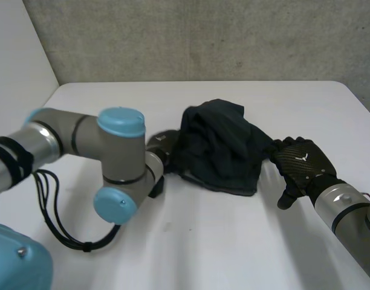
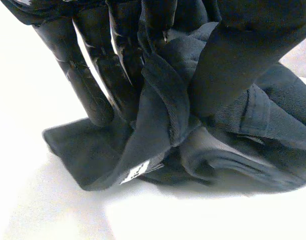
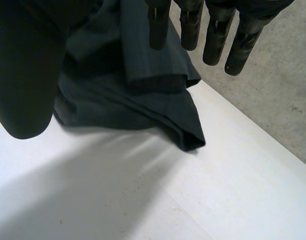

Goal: Fold the shorts.

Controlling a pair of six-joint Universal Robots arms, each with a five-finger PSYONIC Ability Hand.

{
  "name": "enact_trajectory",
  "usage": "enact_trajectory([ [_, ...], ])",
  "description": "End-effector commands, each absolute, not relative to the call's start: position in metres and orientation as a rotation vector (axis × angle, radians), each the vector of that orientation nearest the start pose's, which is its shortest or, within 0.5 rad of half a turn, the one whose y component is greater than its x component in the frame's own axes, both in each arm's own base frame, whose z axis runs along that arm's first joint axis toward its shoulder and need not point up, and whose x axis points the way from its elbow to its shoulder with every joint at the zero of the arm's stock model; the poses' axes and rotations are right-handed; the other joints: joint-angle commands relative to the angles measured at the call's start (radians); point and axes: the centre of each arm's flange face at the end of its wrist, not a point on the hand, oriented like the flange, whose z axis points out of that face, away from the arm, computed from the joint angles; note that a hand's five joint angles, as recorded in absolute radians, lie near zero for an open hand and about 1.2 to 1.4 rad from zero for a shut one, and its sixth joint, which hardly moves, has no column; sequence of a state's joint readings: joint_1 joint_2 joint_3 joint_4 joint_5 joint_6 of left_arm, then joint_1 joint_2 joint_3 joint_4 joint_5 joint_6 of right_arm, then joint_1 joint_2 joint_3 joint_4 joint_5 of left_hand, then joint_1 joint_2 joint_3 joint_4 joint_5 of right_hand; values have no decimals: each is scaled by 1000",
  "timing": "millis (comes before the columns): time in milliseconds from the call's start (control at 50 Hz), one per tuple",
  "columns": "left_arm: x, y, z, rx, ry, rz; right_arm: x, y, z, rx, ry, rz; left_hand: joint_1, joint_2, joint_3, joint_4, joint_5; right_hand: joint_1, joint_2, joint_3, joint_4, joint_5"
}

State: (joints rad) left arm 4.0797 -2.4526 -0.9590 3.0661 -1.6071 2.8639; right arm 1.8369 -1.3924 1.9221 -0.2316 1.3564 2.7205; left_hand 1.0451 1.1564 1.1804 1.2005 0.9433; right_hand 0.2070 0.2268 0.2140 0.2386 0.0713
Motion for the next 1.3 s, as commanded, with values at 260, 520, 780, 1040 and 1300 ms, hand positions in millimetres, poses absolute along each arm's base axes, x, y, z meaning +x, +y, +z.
enact_trajectory([
  [260,-248,-327,358,-2,2111,-2725,222,-239,169,-1011,2241,-1824,351,240,216,196,278,-32,-52,-40,-64,-71],
  [520,-383,-250,271,874,2510,-2632,219,-241,168,-995,2257,-1833,351,240,216,196,278,-32,-52,-40,-64,-71],
  [780,-444,-144,167,1574,2495,-2227,211,-248,176,-917,2301,-1925,-582,-693,-717,-737,-654,-32,-52,-40,-64,-71],
  [1040,-392,-143,274,1282,2306,-2517,209,-250,185,-887,2280,-2000,-761,-872,-896,-916,-834,-32,-52,-40,-64,-71],
  [1300,-295,-207,288,777,2388,-2354,219,-212,272,-926,2125,-2070,-785,-896,-920,-940,-857,-32,-52,-40,-64,-71],
])
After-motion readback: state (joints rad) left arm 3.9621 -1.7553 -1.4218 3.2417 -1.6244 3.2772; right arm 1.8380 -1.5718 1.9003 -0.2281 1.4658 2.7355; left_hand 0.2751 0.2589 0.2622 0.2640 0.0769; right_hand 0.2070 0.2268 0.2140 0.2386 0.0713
